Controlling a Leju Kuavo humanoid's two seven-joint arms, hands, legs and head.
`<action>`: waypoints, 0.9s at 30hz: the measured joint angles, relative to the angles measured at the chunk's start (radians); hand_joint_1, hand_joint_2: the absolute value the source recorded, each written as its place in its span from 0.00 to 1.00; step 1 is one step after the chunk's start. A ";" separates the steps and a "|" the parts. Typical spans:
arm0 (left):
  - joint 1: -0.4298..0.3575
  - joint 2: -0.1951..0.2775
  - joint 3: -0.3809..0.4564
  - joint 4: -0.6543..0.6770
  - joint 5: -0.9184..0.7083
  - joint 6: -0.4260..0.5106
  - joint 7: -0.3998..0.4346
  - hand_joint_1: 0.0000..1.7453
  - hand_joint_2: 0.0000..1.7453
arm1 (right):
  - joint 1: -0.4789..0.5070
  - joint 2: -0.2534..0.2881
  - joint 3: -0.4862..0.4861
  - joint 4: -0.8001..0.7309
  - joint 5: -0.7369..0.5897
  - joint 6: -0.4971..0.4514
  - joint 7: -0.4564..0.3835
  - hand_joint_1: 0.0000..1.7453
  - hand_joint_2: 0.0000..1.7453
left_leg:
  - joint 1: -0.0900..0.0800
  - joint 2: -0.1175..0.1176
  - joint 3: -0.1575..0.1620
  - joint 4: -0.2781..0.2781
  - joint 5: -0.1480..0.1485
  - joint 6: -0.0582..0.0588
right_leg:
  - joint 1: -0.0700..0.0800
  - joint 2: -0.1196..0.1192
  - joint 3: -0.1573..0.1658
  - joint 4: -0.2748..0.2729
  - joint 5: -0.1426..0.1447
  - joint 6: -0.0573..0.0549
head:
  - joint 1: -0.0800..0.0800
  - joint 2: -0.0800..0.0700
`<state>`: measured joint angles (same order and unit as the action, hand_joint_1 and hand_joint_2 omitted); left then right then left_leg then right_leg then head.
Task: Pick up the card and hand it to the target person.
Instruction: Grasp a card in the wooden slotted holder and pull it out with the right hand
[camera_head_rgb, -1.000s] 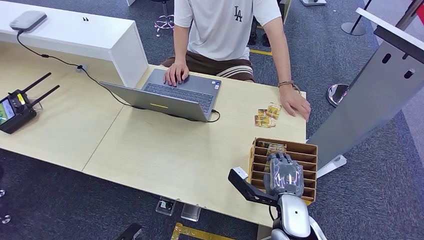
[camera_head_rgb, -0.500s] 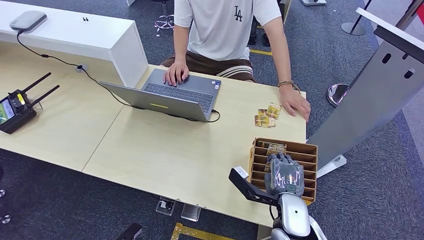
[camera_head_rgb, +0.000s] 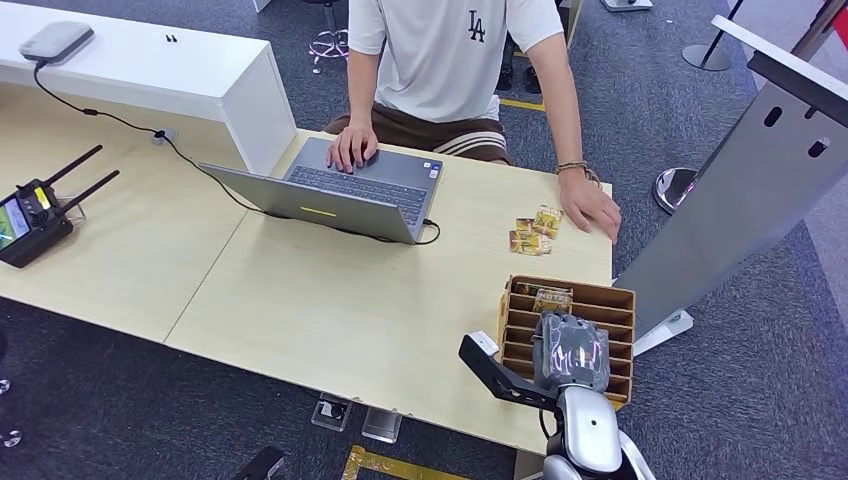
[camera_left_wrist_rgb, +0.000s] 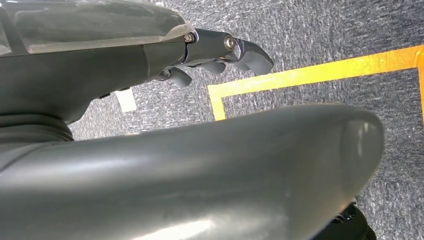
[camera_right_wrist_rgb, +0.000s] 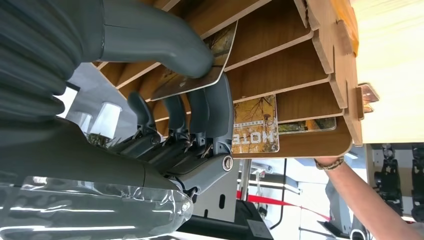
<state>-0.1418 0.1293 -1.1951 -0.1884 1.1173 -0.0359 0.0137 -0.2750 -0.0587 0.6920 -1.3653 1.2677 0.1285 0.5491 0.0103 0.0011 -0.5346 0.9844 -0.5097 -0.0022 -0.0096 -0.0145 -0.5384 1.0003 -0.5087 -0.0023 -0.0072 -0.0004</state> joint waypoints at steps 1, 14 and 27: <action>0.000 0.000 0.000 0.000 0.000 0.000 0.000 0.00 0.00 | -0.001 0.000 0.000 0.000 0.000 0.000 0.000 0.82 1.00 | 0.000 0.000 0.000 0.000 0.000 0.000 | 0.000 0.000 0.000 0.000 0.000 0.000 | 0.000 0.000; -0.001 0.000 -0.006 0.000 -0.022 -0.005 -0.026 0.00 1.00 | -0.006 0.000 0.000 0.000 -0.012 0.001 0.000 0.84 1.00 | 0.000 0.000 0.000 0.000 0.000 0.000 | 0.000 0.000 0.000 0.000 0.000 0.000 | 0.000 0.000; -0.001 0.001 -0.015 0.000 -0.009 -0.025 -0.020 0.00 1.00 | -0.006 -0.008 -0.018 -0.023 -0.030 0.007 0.020 0.84 1.00 | 0.000 0.000 0.000 0.000 0.000 0.000 | 0.000 0.000 0.000 0.000 0.000 0.000 | 0.000 0.000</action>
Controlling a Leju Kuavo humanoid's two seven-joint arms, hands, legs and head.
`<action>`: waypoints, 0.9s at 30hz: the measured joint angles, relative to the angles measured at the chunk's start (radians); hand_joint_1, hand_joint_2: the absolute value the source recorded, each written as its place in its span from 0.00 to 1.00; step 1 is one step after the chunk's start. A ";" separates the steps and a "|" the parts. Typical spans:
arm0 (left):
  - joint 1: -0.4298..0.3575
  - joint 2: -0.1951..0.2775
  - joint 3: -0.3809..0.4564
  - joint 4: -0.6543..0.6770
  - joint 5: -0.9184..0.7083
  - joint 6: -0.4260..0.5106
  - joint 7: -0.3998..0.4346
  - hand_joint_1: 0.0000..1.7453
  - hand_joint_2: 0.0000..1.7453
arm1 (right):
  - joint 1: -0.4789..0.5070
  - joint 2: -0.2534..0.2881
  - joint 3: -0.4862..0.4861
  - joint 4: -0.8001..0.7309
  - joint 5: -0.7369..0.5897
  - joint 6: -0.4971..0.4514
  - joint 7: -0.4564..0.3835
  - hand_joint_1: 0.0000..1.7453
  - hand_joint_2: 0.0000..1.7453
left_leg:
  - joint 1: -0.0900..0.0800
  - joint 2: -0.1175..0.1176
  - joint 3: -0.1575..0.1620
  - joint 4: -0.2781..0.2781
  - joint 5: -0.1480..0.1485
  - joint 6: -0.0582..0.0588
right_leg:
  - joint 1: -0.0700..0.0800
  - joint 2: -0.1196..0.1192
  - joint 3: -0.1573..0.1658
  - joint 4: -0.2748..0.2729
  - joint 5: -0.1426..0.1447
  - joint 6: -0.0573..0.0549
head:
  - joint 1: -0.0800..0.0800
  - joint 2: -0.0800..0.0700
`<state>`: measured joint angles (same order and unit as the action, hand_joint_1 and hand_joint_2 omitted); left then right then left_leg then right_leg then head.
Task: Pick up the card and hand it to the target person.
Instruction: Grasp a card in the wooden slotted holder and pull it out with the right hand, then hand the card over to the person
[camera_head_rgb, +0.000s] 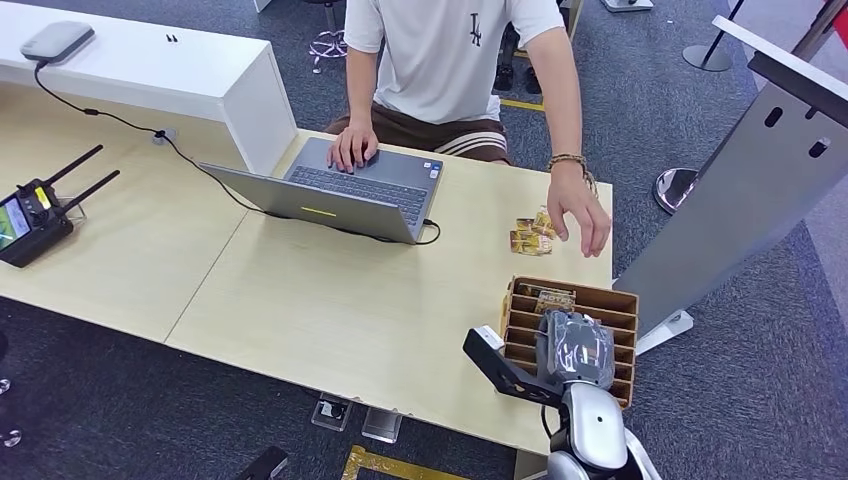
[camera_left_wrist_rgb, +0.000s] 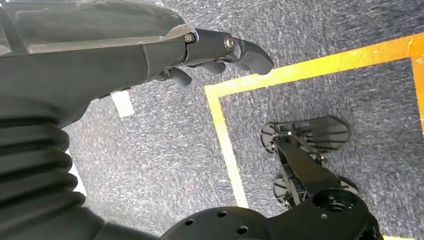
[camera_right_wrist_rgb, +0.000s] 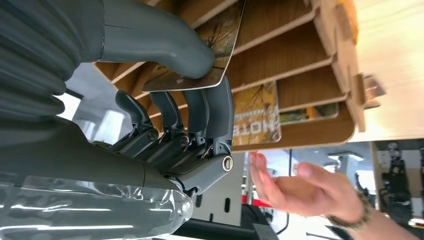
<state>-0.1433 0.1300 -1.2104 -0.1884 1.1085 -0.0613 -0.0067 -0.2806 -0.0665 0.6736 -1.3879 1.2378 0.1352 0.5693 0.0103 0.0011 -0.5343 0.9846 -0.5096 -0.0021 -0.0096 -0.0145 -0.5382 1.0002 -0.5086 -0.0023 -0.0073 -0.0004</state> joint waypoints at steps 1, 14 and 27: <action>0.001 0.000 0.000 0.000 0.000 0.001 0.000 0.00 1.00 | 0.000 -0.006 -0.006 -0.012 0.000 0.002 0.009 0.84 1.00 | 0.000 0.000 0.000 0.000 0.000 0.000 | 0.000 0.000 0.000 0.000 0.000 0.000 | 0.000 0.000; 0.005 0.000 0.000 0.000 0.001 0.002 -0.014 0.00 1.00 | -0.015 -0.100 -0.149 -0.334 -0.100 0.057 0.010 0.84 1.00 | 0.000 0.000 0.000 0.000 0.000 0.000 | 0.000 0.000 0.000 0.000 0.000 0.000 | 0.000 0.000; 0.000 0.000 0.000 0.000 0.005 0.002 -0.017 0.00 1.00 | -0.057 -0.115 -0.169 -0.473 -0.389 0.023 -0.102 0.84 1.00 | 0.000 0.000 0.000 0.000 0.000 0.000 | 0.000 0.000 0.000 0.000 0.000 0.000 | 0.000 0.000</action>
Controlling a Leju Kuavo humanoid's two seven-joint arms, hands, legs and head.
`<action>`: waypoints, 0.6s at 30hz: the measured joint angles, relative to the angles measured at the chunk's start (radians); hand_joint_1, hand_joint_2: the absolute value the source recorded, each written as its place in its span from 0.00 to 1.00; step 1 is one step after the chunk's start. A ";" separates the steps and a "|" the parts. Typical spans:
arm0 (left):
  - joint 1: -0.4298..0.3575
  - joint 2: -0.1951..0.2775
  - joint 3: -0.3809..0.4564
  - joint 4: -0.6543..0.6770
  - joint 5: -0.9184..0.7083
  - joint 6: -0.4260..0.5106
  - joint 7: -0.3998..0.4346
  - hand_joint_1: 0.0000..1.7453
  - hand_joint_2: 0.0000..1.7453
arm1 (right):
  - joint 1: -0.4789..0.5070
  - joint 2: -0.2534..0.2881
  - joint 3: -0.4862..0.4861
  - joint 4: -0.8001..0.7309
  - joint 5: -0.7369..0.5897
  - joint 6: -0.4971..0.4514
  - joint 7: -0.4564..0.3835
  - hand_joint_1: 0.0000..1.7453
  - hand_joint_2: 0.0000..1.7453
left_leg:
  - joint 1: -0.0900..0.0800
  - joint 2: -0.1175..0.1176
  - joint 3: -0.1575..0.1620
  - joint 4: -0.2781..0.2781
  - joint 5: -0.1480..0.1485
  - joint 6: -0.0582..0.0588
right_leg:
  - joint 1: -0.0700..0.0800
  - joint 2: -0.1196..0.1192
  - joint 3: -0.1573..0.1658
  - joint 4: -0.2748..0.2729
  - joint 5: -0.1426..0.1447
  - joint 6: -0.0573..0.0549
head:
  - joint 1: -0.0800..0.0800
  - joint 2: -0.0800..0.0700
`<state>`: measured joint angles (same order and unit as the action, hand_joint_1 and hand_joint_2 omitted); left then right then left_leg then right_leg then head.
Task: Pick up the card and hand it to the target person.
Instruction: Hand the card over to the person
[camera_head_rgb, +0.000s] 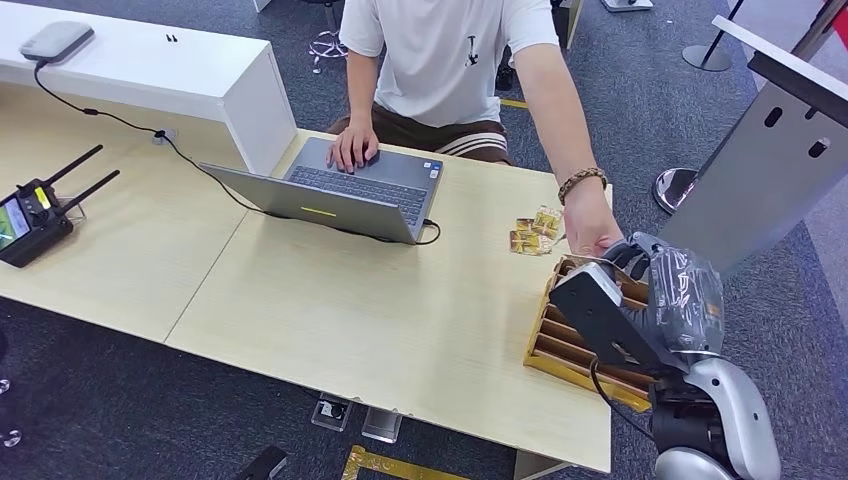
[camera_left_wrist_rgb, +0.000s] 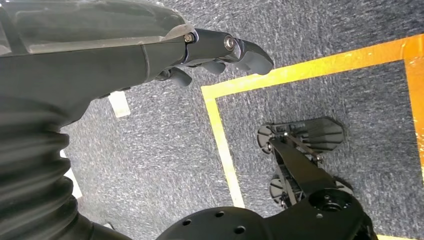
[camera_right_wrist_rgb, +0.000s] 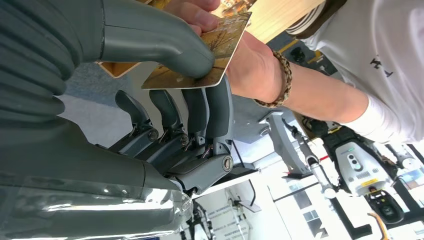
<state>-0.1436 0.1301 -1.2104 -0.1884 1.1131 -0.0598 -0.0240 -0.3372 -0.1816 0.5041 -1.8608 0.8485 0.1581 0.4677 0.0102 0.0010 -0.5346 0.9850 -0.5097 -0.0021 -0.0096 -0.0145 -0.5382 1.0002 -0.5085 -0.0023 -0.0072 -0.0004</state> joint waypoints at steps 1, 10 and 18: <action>-0.002 0.000 0.000 0.000 0.000 0.000 0.000 0.00 1.00 | -0.001 0.000 0.000 -0.003 -0.007 -0.002 -0.003 0.84 1.00 | 0.000 0.000 0.000 0.000 0.000 0.000 | 0.000 0.000 0.000 0.000 0.000 0.000 | 0.000 0.000; -0.019 0.000 0.000 0.000 -0.001 0.000 0.002 0.00 1.00 | -0.008 -0.004 0.001 -0.018 -0.011 -0.006 -0.005 0.84 1.00 | 0.000 0.000 -0.001 0.000 0.000 0.000 | 0.000 0.000 0.000 0.000 0.000 0.000 | 0.000 0.000; -0.027 0.000 0.000 0.000 -0.005 0.000 0.003 0.00 1.00 | -0.009 -0.010 0.001 -0.019 -0.012 -0.011 -0.005 0.84 1.00 | 0.000 0.000 -0.001 0.000 0.000 0.000 | 0.000 0.000 -0.001 0.000 0.000 0.000 | 0.000 0.000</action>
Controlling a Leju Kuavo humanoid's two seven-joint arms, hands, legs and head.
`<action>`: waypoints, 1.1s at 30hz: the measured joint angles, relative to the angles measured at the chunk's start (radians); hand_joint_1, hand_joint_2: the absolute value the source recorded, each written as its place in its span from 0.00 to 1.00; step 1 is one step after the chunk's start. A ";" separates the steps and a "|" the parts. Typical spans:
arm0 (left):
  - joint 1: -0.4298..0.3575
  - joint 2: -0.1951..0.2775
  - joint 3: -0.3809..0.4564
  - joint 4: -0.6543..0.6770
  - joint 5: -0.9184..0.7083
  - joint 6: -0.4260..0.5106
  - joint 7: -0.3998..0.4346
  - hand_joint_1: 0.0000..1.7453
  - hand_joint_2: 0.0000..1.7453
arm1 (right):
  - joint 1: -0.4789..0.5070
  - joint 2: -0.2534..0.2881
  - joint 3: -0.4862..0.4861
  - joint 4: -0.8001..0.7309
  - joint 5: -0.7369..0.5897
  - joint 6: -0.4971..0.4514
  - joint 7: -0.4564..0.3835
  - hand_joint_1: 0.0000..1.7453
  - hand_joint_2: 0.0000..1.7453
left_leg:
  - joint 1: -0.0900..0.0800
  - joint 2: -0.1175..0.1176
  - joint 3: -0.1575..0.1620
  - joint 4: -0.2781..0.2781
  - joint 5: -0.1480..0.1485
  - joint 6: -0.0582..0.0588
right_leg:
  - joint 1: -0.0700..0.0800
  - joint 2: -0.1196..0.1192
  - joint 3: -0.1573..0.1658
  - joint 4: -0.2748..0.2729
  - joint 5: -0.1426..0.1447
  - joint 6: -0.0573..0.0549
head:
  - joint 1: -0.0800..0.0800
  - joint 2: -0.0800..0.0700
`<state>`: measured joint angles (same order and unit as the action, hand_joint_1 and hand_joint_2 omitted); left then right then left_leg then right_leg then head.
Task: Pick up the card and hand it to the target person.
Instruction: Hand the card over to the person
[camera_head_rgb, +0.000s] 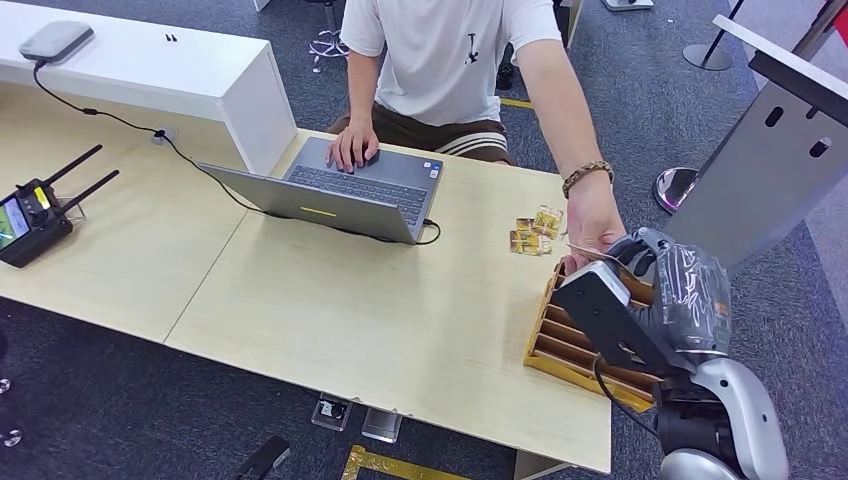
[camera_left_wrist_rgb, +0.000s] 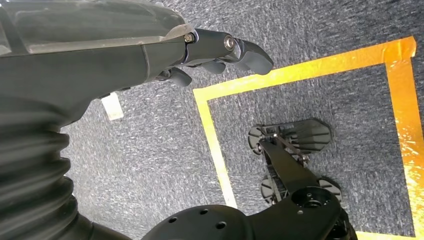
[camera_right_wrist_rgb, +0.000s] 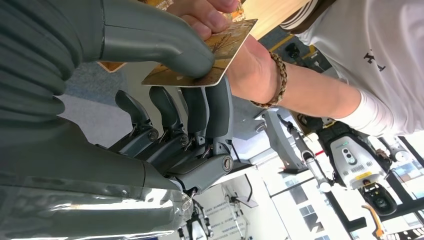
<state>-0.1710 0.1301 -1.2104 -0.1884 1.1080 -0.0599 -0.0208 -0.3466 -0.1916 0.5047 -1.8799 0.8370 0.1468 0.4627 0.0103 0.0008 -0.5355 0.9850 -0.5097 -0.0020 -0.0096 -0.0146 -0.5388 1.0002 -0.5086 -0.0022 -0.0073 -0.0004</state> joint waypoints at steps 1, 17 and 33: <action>-0.001 0.000 0.000 0.000 0.000 0.000 0.001 0.00 1.00 | 0.000 0.000 0.000 0.000 0.000 -0.001 0.000 0.84 1.00 | 0.000 0.000 0.000 0.000 0.000 0.000 | 0.000 0.000 0.000 0.000 0.000 0.000 | 0.000 0.000; -0.006 0.000 0.000 0.000 -0.012 -0.005 -0.006 0.00 0.00 | -0.001 -0.008 0.000 -0.004 0.005 -0.004 0.000 0.00 1.00 | 0.000 0.000 0.000 0.000 0.000 0.000 | 0.000 0.000 0.000 0.000 0.000 0.000 | 0.000 0.000; -0.005 0.000 0.000 0.000 -0.001 -0.006 -0.009 0.00 0.00 | -0.004 -0.015 -0.012 -0.005 0.022 -0.002 0.012 0.00 1.00 | 0.000 0.000 0.000 0.000 0.000 0.000 | 0.000 0.000 0.000 0.000 0.000 0.000 | 0.000 0.000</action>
<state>-0.1755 0.1305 -1.2104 -0.1884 1.1070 -0.0661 -0.0297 -0.3506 -0.2062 0.4927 -1.8853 0.8587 0.1446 0.4746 0.0103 0.0009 -0.5351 0.9850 -0.5097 -0.0021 -0.0096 -0.0146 -0.5387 1.0002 -0.5086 -0.0023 -0.0072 -0.0004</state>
